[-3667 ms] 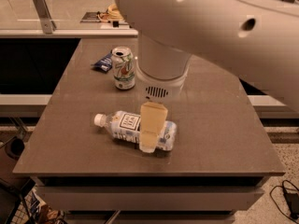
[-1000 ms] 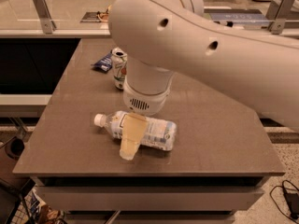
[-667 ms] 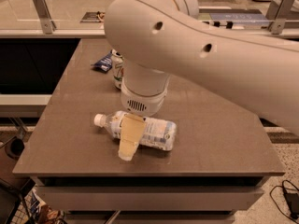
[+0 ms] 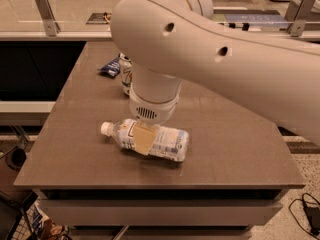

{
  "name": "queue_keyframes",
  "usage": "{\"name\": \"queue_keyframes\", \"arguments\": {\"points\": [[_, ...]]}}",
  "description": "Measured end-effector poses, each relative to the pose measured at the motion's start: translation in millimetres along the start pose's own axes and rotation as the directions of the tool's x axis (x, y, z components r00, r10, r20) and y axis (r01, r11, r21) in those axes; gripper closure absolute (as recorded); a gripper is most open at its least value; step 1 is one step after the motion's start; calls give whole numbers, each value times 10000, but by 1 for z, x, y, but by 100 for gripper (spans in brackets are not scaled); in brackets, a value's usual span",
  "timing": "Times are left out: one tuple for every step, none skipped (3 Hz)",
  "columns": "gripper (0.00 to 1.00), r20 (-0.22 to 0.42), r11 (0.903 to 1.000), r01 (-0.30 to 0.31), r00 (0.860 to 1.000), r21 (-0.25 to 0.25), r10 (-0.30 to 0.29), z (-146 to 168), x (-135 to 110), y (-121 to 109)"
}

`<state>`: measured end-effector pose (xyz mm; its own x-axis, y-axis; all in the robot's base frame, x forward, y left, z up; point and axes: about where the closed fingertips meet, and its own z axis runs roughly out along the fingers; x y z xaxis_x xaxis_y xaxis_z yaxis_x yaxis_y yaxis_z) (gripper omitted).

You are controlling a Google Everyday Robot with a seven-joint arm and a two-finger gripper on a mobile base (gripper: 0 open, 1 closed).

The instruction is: Place blue plastic bottle upright

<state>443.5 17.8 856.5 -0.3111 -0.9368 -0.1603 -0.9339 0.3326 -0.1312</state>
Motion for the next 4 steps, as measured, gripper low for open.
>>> {"name": "queue_keyframes", "arguments": {"points": [[65,12,10000,11,10000,25,-11,-1,0,0],[88,23,10000,23,10000,49,-23,-2,-1,1],[100,32,10000,32,10000,68,-33,-3,-1,1],[100,32,10000,33,10000,69,-33,-3,-1,1]]}}
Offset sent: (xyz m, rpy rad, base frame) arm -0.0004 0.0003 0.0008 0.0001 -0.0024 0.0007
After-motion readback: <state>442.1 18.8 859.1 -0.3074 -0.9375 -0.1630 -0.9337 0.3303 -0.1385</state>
